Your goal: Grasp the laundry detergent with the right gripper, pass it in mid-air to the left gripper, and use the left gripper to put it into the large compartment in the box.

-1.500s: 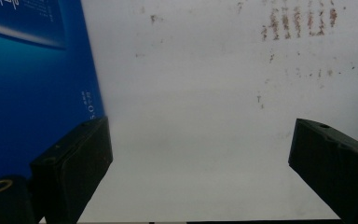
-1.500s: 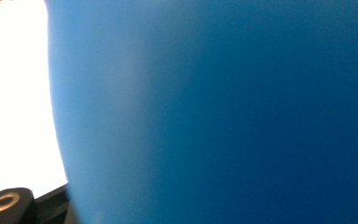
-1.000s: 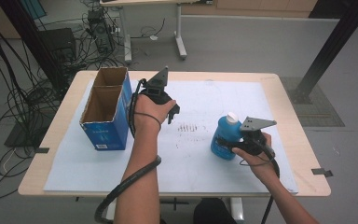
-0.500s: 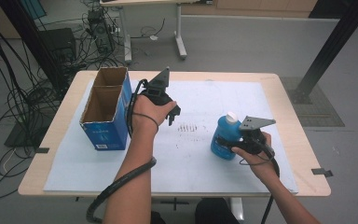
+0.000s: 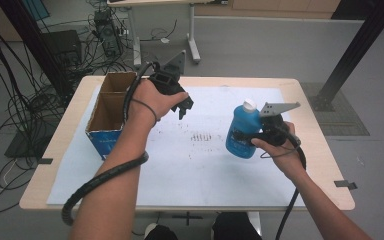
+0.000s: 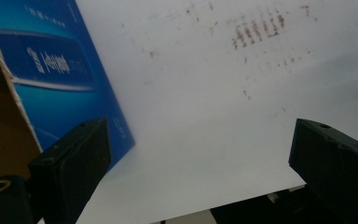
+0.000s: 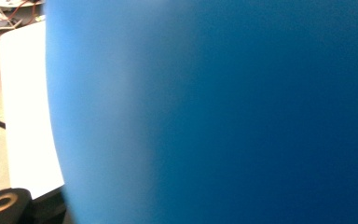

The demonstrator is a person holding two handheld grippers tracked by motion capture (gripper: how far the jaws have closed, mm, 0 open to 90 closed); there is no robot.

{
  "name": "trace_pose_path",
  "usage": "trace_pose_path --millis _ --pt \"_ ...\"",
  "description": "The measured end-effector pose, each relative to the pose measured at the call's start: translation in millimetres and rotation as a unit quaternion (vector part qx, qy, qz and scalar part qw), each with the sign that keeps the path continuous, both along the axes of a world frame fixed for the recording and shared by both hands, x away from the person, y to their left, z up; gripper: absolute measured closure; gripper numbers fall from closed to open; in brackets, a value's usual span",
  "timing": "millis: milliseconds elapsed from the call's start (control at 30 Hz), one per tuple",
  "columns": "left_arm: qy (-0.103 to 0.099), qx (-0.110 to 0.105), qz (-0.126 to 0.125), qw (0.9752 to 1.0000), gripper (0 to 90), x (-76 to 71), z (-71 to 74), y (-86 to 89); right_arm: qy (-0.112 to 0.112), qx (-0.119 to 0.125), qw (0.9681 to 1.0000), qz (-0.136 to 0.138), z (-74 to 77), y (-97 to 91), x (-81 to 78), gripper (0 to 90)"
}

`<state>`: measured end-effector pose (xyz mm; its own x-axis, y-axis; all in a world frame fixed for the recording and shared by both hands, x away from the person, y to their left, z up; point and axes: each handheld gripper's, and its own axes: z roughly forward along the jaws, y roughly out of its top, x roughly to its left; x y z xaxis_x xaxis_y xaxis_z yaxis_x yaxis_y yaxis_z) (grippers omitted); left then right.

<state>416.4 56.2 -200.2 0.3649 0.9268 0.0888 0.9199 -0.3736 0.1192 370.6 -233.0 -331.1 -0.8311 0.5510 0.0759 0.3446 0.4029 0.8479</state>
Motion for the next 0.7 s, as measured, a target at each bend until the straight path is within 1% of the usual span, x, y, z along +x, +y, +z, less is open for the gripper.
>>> trace_pose_path --millis 67,100,133,167,200,233,300,333,400,433,467,500,533,567,600,633,667,700 --pt "-0.004 0.001 -0.022 0.9998 6.3 -0.5 11.0 1.4 0.005 0.000 1.0000 0.007 9.8 2.8 8.4 45.0" --pt "-0.006 0.004 -0.038 0.9992 6.3 -0.7 21.6 2.8 0.012 0.004 0.9999 0.011 15.8 5.2 15.4 45.0" --pt "-0.006 0.004 -0.038 0.9992 6.3 -0.7 21.6 2.8 0.017 0.004 0.9997 0.016 19.7 7.6 20.2 45.0" --pt "-0.010 0.007 -0.048 0.9988 6.3 -0.8 26.9 3.7 0.017 0.004 0.9997 0.016 19.7 7.6 20.2 45.0" --pt "-0.015 0.006 -0.056 0.9983 6.3 -1.0 32.0 4.5 0.024 0.003 0.9994 0.025 25.1 13.0 26.7 44.9" --pt "-0.016 0.008 -0.065 0.9977 6.3 -1.1 37.2 5.6 0.024 0.003 0.9994 0.025 25.1 13.0 26.7 44.9" --pt "-0.023 0.015 -0.082 0.9963 6.3 -1.0 46.9 7.9 0.024 -0.002 0.9992 0.033 30.7 19.8 32.3 44.8" --pt "-0.029 0.020 -0.098 0.9946 6.3 -1.5 54.5 9.3 0.024 -0.006 0.9989 0.041 35.7 26.4 36.7 44.8" --pt "-0.033 0.029 -0.123 0.9915 6.2 -2.4 63.7 10.3 0.023 -0.009 0.9983 0.053 42.0 34.1 41.9 44.7" --pt "-0.033 0.029 -0.123 0.9915 6.2 -2.4 63.7 10.3 0.023 -0.010 0.9979 0.060 46.1 38.9 45.0 44.7" --pt "-0.032 0.032 -0.138 0.9894 6.2 -3.0 67.9 10.5 0.023 -0.010 0.9979 0.060 46.1 38.9 45.0 44.7" --pt "-0.035 0.033 -0.149 0.9877 6.2 -3.9 71.5 10.4 0.022 -0.010 0.9973 0.070 52.6 46.8 49.8 44.6" --pt "-0.038 0.029 -0.173 0.9838 6.3 -5.5 78.7 10.6 0.022 -0.011 0.9969 0.075 55.6 51.1 52.2 44.5" --pt "-0.038 0.029 -0.173 0.9838 6.3 -5.5 78.7 10.6 0.021 -0.012 0.9965 0.080 58.4 55.7 54.3 44.5" --pt "-0.039 0.023 -0.194 0.9800 6.3 -6.9 84.5 11.0 0.021 -0.013 0.9961 0.085 60.3 59.3 55.8 44.5" --pt "-0.039 0.023 -0.194 0.9800 6.0 -6.9 84.5 11.0 0.021 -0.013 0.9961 0.085 60.3 59.3 55.8 44.5" --pt "-0.040 0.019 -0.206 0.9776 6.0 -7.8 86.7 11.5 0.016 -0.018 0.9953 0.094 63.1 65.2 58.5 44.4" --pt "-0.042 0.021 -0.224 0.9735 6.0 -9.5 89.7 11.6 0.015 -0.020 0.9941 0.105 65.7 74.0 61.3 44.4"
